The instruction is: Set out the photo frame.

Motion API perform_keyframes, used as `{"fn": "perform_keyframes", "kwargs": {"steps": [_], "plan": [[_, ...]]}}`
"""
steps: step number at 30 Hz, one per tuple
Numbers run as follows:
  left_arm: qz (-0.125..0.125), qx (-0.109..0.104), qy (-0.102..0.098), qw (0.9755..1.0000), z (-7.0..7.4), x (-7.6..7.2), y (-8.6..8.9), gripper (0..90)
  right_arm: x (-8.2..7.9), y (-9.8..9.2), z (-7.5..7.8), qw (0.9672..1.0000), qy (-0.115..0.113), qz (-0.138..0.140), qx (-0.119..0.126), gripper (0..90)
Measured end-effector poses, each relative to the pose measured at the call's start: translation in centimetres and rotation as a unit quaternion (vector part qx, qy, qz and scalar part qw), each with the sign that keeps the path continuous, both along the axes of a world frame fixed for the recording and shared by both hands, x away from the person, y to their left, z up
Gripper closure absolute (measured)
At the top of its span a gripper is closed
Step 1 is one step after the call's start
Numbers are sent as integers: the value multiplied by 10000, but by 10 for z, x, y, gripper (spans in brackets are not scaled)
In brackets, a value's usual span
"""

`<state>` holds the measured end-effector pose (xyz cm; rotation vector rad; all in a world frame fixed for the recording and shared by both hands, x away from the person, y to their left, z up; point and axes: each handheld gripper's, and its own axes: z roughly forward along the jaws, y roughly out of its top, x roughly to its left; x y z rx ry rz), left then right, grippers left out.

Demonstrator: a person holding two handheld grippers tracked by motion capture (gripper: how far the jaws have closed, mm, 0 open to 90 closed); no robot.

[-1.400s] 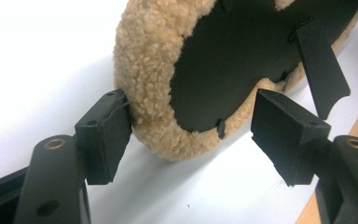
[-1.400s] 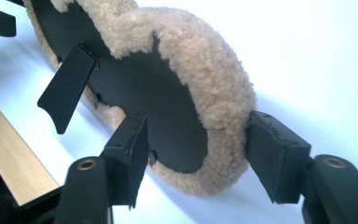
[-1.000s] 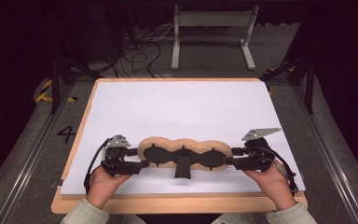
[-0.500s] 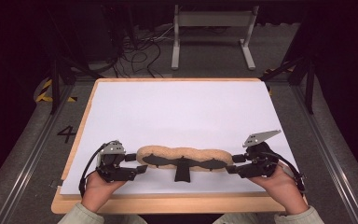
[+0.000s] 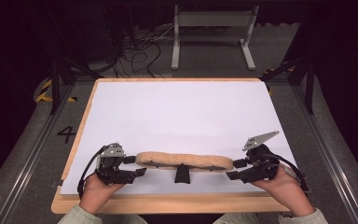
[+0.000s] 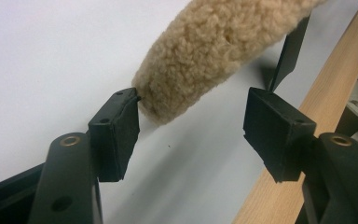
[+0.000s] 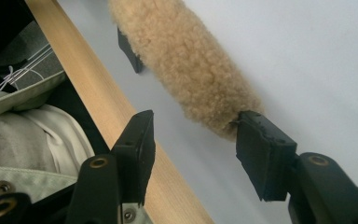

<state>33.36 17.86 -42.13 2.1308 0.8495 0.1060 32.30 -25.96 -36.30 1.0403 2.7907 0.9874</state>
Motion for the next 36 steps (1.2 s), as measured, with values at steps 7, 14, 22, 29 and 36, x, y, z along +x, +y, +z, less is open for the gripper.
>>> {"fn": "perform_keyframes", "kwargs": {"steps": [7, 14, 22, 29, 36], "plan": [[68, 222, -253, 9994, 2, -6, -1, 331, 0, -4, -2, 9999, 94, 124, -35, 439], [177, -6, -458, 9988, 7, -8, 13, 327, -1, -5, -6, 9997, 100, 168, -177, 452], [471, -490, -1127, 9913, 21, -15, 25, 334, -2, -6, -7, 9989, -216, 174, -365, 554], [806, -608, -1409, 9849, 21, -10, 27, 345, -4, -6, -12, 9979, -122, 239, -588, 654], [938, -415, -1459, 9840, 15, 1, 19, 352, -7, -4, -17, 9978, -132, 262, -590, 788]]}}
